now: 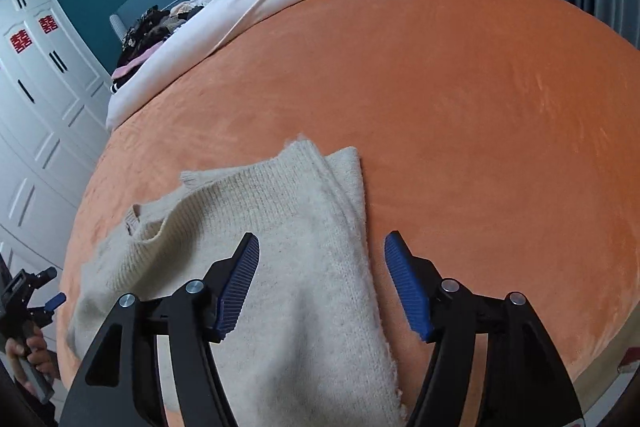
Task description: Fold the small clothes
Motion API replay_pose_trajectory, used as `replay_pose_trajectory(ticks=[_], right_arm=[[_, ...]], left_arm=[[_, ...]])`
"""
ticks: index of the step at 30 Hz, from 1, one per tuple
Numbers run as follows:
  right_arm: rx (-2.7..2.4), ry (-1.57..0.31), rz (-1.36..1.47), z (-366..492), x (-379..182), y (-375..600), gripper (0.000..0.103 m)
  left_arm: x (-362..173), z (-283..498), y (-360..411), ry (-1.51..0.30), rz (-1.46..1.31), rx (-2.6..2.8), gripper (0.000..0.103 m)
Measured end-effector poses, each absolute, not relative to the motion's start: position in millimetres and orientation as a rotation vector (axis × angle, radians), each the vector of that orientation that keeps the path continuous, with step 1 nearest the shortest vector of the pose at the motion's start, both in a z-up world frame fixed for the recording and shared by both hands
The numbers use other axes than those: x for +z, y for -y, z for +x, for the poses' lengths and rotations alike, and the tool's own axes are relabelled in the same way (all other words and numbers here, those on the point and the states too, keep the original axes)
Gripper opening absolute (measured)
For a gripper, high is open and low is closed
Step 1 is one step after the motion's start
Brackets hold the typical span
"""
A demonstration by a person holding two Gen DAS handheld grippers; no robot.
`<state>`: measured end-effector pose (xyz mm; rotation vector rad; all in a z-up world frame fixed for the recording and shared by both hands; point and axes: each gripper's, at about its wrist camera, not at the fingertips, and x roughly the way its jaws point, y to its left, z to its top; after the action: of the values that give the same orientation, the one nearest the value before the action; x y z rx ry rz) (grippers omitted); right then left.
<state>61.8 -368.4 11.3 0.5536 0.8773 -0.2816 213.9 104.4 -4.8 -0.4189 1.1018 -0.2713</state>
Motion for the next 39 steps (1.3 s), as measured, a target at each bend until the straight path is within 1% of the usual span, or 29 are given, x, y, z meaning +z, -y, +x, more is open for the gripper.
replay_pose_trajectory(ticks=[1,2,3,4,5,6,7,8,9,10,13,15,17,21,22,23,25,26,27,28,29,30,31,33,35,39], right_arm=[[-0.282,-0.879,0.571,68,7,373,0.064],[-0.286,-0.884,0.584,67,3,374,0.064],[-0.293,-0.894,0.595,73,-1,378,0.064],[-0.298,-0.910,0.610,80,-7,381,0.064],[-0.301,-0.925,0.623,86,-13,382,0.064],[-0.298,-0.937,0.635,92,-17,383,0.064],[-0.285,-0.955,0.643,98,-21,383,0.053],[-0.274,-0.976,0.629,105,-22,380,0.046],[-0.272,-0.992,0.589,111,-21,377,0.019],[-0.253,-0.991,0.543,115,-14,372,0.011],[-0.171,-0.849,0.584,105,24,371,0.007],[-0.148,-0.759,0.628,97,42,376,0.007],[-0.165,-0.754,0.678,100,33,387,0.007],[-0.253,-1.006,0.639,130,-42,389,0.007],[-0.258,-1.009,0.601,131,-44,384,0.007],[-0.261,-0.987,0.579,129,-37,381,0.008],[-0.258,-0.934,0.582,118,-14,378,0.017],[-0.257,-0.907,0.579,110,-5,377,0.018],[-0.256,-0.887,0.573,102,4,376,0.024],[-0.269,-0.868,0.565,87,14,375,0.036],[-0.285,-0.855,0.562,74,19,374,0.045],[-0.301,-0.843,0.567,55,23,374,0.053],[-0.307,-0.841,0.581,42,25,372,0.057],[-0.315,-0.861,0.625,6,16,372,0.059],[-0.319,-0.906,0.683,-21,-2,369,0.061],[-0.285,-0.958,0.864,-47,-34,361,0.061]], left_arm=[[-14,225,-94,-1.140,-0.408,-0.287,0.086],[-23,234,-86,-1.179,-0.404,-0.287,0.081],[-35,243,-79,-1.227,-0.414,-0.293,0.063],[-44,246,-73,-1.269,-0.424,-0.308,0.053],[-49,249,-67,-1.300,-0.421,-0.336,0.030],[-50,250,-60,-1.318,-0.388,-0.358,0.011],[-48,249,-56,-1.312,-0.356,-0.365,0.010],[-41,246,-56,-1.283,-0.343,-0.374,0.010],[-30,242,-59,-1.249,-0.348,-0.380,0.009],[-18,238,-68,-1.200,-0.373,-0.384,0.009],[30,227,-115,-1.014,-0.507,-0.354,0.009],[38,236,-151,-0.975,-0.619,-0.312,0.009],[23,247,-168,-1.004,-0.613,-0.226,0.009],[-58,256,-160,-1.207,-0.522,-0.086,0.009],[-67,252,-157,-1.209,-0.509,-0.075,0.009],[-65,243,-155,-1.164,-0.501,-0.077,0.012],[-57,232,-154,-1.147,-0.505,-0.084,0.014],[-52,225,-156,-1.138,-0.507,-0.088,0.016],[-43,214,-158,-1.117,-0.497,-0.088,0.029],[-37,203,-161,-1.099,-0.481,-0.081,0.037],[-31,188,-165,-1.083,-0.464,-0.066,0.053],[-27,178,-170,-1.069,-0.461,-0.057,0.061],[-25,163,-175,-1.058,-0.470,-0.054,0.064],[-26,138,-182,-1.063,-0.508,-0.054,0.075],[-34,116,-185,-1.082,-0.561,-0.045,0.080],[-61,95,-191,-1.122,-0.716,-0.023,0.081]])
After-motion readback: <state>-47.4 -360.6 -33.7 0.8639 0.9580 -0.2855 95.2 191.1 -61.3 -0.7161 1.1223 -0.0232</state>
